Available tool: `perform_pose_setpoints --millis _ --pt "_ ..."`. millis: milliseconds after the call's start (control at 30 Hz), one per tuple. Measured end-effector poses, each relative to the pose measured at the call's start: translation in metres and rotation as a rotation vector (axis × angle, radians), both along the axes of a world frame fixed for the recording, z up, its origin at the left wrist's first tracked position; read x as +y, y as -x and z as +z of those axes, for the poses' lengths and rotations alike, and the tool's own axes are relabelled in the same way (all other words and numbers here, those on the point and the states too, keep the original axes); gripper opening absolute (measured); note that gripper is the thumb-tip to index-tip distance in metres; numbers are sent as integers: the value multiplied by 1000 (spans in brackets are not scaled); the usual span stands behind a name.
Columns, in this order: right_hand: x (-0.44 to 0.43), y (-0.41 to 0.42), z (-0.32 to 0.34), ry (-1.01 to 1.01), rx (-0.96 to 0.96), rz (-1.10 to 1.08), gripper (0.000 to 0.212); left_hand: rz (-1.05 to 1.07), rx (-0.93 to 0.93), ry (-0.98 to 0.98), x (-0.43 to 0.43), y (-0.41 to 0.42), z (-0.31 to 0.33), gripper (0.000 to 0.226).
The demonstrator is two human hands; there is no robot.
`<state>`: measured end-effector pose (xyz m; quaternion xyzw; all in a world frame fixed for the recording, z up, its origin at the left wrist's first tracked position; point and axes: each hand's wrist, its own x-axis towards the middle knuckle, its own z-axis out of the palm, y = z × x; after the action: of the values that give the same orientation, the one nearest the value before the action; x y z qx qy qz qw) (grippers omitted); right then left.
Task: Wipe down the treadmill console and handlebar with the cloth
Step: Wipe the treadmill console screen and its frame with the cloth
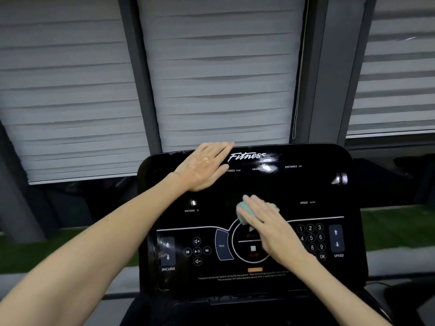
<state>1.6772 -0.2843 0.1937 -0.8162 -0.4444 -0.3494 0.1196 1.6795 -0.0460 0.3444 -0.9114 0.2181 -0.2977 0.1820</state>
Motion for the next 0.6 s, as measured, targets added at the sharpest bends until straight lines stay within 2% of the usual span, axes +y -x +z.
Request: perform_pose_setpoints --millis 67,167,267,333,467,533,600 --pt "-13 -8 22 -141 58 -64 85 4 9 -25 12 5 -1 62" --pt "-16 -23 46 -473 125 -109 66 49 -24 -27 36 14 -6 61" --pt "1 -25 39 -553 67 -169 52 40 -27 -25 43 17 -7 59" --pt "16 -10 15 -425 3 -85 55 25 -38 1 40 15 -9 58" --pt "6 29 -47 185 -78 194 72 14 -51 25 39 14 -13 57" --pt "-13 30 -48 407 -121 292 64 4 -38 22 40 15 -10 58" --pt "-18 20 -20 476 -129 323 46 3 -17 16 42 16 -8 59"
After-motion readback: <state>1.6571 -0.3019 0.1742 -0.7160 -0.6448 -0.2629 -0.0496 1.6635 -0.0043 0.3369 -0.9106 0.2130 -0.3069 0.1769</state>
